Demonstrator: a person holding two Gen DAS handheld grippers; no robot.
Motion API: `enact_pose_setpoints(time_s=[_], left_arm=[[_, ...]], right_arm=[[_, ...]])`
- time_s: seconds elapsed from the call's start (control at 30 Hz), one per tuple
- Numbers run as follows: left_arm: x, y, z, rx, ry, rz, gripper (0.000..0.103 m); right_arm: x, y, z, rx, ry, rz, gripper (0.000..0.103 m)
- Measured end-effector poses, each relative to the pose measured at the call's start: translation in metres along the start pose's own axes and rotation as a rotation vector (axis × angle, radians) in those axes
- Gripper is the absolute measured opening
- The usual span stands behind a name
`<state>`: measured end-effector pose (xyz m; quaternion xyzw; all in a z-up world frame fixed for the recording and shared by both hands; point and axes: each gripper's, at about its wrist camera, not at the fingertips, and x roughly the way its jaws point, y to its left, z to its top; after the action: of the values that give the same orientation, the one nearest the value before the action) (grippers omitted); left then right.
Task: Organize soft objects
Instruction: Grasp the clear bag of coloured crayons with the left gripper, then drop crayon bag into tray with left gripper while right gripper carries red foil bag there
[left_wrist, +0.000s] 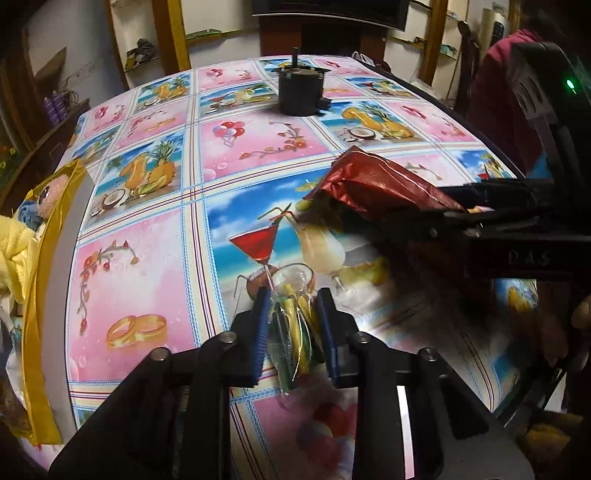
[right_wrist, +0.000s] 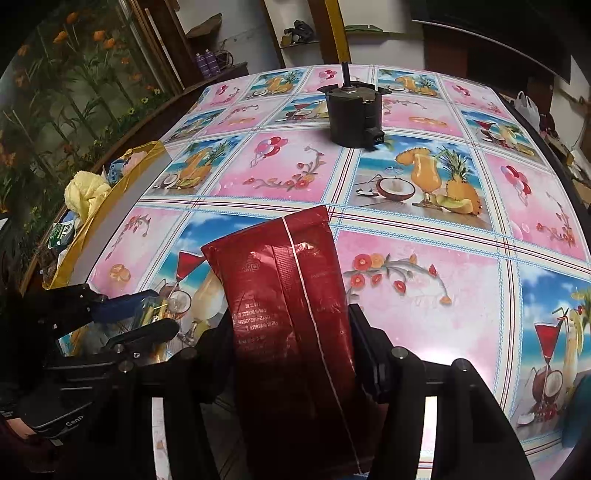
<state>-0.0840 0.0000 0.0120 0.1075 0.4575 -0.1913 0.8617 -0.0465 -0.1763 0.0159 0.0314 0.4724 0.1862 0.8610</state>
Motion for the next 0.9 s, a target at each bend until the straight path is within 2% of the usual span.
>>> enact_pose_setpoints(time_s=[0.13,0.37,0.53,0.77,0.9], left_arm=[[-0.004,0.001,-0.005,-0.021,-0.005,-0.03,0.019],[-0.018,0.025,-0.012,-0.151,-0.041,-0.14,0.017],[-0.049,0.054,-0.017,-0.242,-0.117,-0.184,0.016],[-0.098,0.114,-0.034,-0.396,-0.244,-0.205,0.016],[-0.13,0.152,-0.046,-0.47,-0.321,-0.188,0.016]], right_arm=[[-0.002,-0.001,-0.002,0.003,-0.005,-0.002,0.055],[-0.01,-0.004,-0.004,0.038,-0.018,0.036,0.051],[-0.017,0.006,0.001,0.028,-0.034,0.046,0.051],[-0.024,0.042,0.016,-0.037,-0.058,0.085,0.051],[-0.024,0.07,0.03,-0.081,-0.06,0.119,0.051]])
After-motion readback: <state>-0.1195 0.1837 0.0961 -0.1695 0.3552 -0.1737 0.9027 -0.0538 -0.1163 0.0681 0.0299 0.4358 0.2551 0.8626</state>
